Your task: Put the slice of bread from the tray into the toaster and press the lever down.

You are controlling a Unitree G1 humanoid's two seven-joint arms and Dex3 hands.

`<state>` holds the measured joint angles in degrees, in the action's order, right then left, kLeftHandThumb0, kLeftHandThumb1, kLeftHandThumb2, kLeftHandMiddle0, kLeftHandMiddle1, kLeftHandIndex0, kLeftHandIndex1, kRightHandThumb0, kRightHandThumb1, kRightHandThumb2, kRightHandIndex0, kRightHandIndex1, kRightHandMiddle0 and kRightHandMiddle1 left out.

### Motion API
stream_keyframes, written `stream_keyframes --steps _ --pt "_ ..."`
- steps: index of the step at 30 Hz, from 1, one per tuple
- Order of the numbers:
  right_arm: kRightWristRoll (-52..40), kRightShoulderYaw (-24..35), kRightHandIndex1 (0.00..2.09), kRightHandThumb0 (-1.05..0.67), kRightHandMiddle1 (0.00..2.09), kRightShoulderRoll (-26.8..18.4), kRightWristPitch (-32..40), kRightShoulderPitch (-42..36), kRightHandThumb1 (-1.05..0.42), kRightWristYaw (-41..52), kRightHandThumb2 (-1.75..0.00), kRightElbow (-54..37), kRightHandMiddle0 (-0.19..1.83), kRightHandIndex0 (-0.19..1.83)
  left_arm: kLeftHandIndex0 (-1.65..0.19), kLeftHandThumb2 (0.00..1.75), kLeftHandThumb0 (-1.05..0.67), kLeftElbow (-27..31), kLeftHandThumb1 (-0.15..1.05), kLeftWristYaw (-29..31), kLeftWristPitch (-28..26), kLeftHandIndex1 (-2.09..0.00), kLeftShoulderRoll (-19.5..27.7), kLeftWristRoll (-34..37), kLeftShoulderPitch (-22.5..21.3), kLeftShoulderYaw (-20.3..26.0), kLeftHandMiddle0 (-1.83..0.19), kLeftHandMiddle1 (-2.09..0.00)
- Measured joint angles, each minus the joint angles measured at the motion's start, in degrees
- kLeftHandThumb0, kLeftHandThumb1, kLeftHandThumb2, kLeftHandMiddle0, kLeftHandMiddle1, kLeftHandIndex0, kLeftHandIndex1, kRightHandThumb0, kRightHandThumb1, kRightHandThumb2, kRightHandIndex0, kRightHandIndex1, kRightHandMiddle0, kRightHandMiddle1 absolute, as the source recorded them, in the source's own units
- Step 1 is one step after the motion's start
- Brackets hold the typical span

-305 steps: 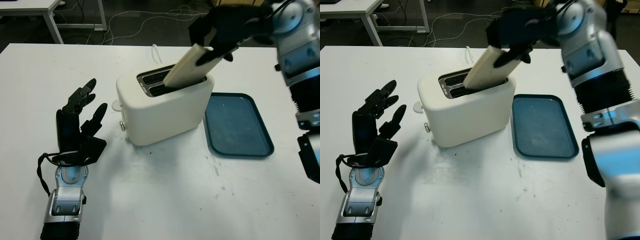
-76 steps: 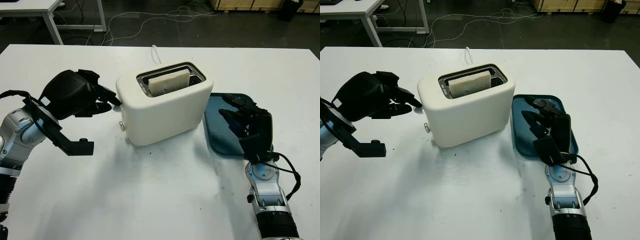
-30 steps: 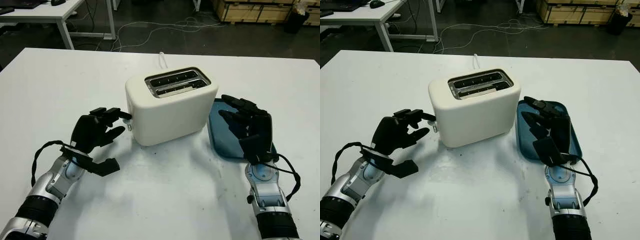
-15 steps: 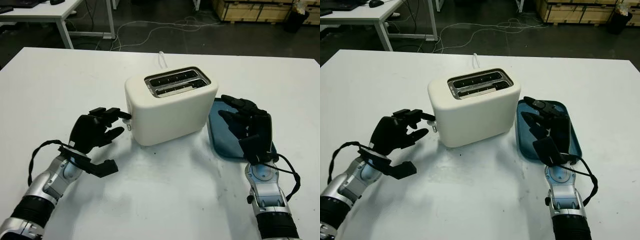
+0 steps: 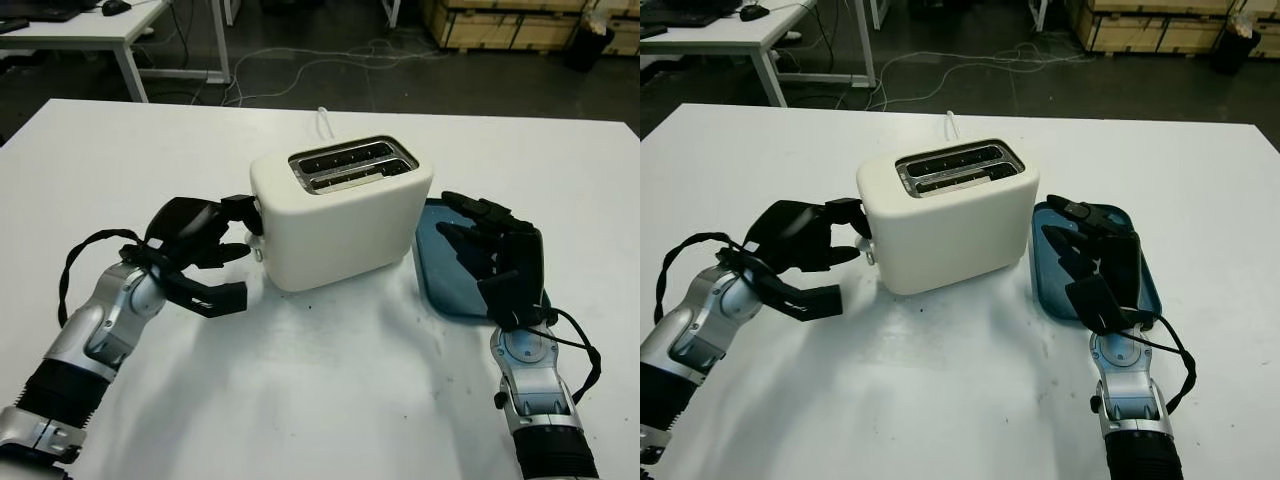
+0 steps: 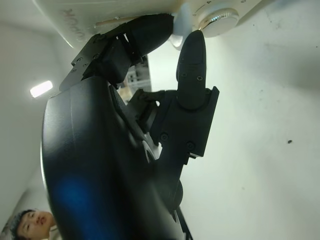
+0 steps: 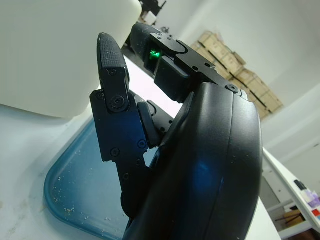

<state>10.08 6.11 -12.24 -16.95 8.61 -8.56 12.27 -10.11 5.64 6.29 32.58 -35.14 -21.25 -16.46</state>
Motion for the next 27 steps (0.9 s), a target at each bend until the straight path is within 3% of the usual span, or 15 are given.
stream_keyframes --steps 2,6,9,12,13,14,16,18,19,20,21,22,23,24,27 --pt "0.00 0.00 0.01 -0.53 0.00 0.00 0.00 0.00 -0.92 0.03 -0.15 0.00 0.97 1.16 -1.10 0.31 -0.39 0.00 0.92 0.55 -0.19 -0.47 0.00 0.03 -0.31 -0.08 -0.96 -0.91" --pt "0.00 0.00 0.01 -0.53 0.00 0.00 0.00 0.00 -0.92 0.11 -0.14 -0.01 0.97 1.16 -0.97 0.30 -0.42 0.03 0.92 1.40 -0.81 -0.35 -0.02 0.06 -0.70 -0.20 -0.75 -0.93" --pt "0.00 0.00 0.01 -0.53 0.00 0.00 0.00 0.00 -0.92 0.13 -0.14 -0.01 0.97 1.16 -1.09 0.30 -0.39 0.24 0.92 1.45 -1.31 -0.38 -0.03 0.06 -0.74 -0.36 -0.84 -0.90" --pt "0.00 -0.01 0.01 -0.54 0.00 0.00 0.00 0.00 -0.92 0.13 -0.14 -0.01 0.97 1.16 -1.12 0.31 -0.41 0.32 0.92 1.46 -1.63 -0.40 -0.09 0.06 -0.74 -0.44 -0.91 -1.00" --pt "0.00 -0.01 0.00 -0.54 0.00 0.00 0.00 -0.01 -0.92 0.13 -0.14 -0.01 0.96 1.16 -1.02 0.32 -0.44 0.32 0.92 1.46 -1.65 -0.35 -0.09 0.06 -0.76 -0.48 -0.80 -0.96" --pt "0.00 -0.01 0.01 -0.54 0.00 0.00 0.00 -0.01 -0.92 0.13 -0.14 -0.01 0.96 1.16 -0.93 0.37 -0.48 0.32 0.92 1.46 -1.66 -0.24 -0.09 0.06 -0.78 -0.51 -0.67 -0.75" --pt "0.00 0.00 0.01 -0.54 0.00 0.00 0.00 -0.02 -0.92 0.13 -0.14 -0.01 0.96 1.16 -0.90 0.41 -0.52 0.28 0.92 1.46 -1.66 -0.09 -0.09 0.05 -0.87 -0.62 -0.69 -0.49" --pt "0.00 -0.01 0.01 -0.53 0.00 0.00 0.00 -0.02 -0.92 0.13 -0.14 -0.01 0.96 1.16 -0.95 0.43 -0.52 0.26 0.92 1.47 -1.66 -0.08 -0.09 0.05 -0.93 -0.67 -0.79 -0.46" --pt "0.00 -0.01 0.01 -0.52 0.00 0.00 0.00 -0.01 -0.92 0.13 -0.14 -0.01 0.97 1.17 -1.01 0.42 -0.51 0.26 0.92 1.47 -1.66 -0.10 -0.09 0.06 -0.94 -0.67 -0.86 -0.55" --pt "0.00 -0.01 0.01 -0.52 0.00 0.00 0.00 -0.01 -0.92 0.14 -0.14 -0.01 0.97 1.17 -1.17 0.39 -0.46 0.26 0.92 1.47 -1.67 -0.23 -0.09 0.06 -0.94 -0.67 -0.92 -0.95" --pt "0.00 -0.01 0.01 -0.52 0.00 0.00 0.00 -0.02 -0.92 0.16 -0.14 -0.01 0.97 1.17 -1.15 0.37 -0.43 0.27 0.92 1.47 -1.72 -0.53 -0.09 0.11 -0.93 -0.67 -0.87 -1.28" --pt "0.00 -0.01 0.01 -0.53 0.00 0.00 0.00 -0.01 -0.92 0.24 -0.14 -0.01 0.97 1.17 -1.03 0.35 -0.41 0.30 0.92 1.50 -1.86 -0.88 -0.09 0.20 -0.93 -0.67 -0.85 -1.46" --pt "0.00 -0.01 0.01 -0.53 0.00 0.00 0.00 -0.02 -0.92 0.39 -0.14 -0.01 0.97 1.16 -0.91 0.36 -0.39 0.53 0.92 1.69 -2.23 -1.12 -0.10 0.35 -0.89 -0.67 -0.82 -1.54" --pt "0.00 -0.01 0.00 -0.54 0.00 0.00 0.00 -0.02 -0.92 0.49 -0.15 -0.05 0.97 1.16 -0.86 0.38 -0.38 1.00 0.92 1.95 -2.74 -1.19 -0.10 0.51 -0.74 -0.67 -0.83 -1.53" --pt "-0.01 -0.01 0.01 -0.53 0.00 0.00 0.11 -0.08 -0.92 0.72 -0.14 -0.66 0.97 1.16 -0.76 0.46 -0.35 3.46 0.92 3.09 -5.48 -0.99 -0.08 1.59 0.22 -0.66 -0.76 -1.25"
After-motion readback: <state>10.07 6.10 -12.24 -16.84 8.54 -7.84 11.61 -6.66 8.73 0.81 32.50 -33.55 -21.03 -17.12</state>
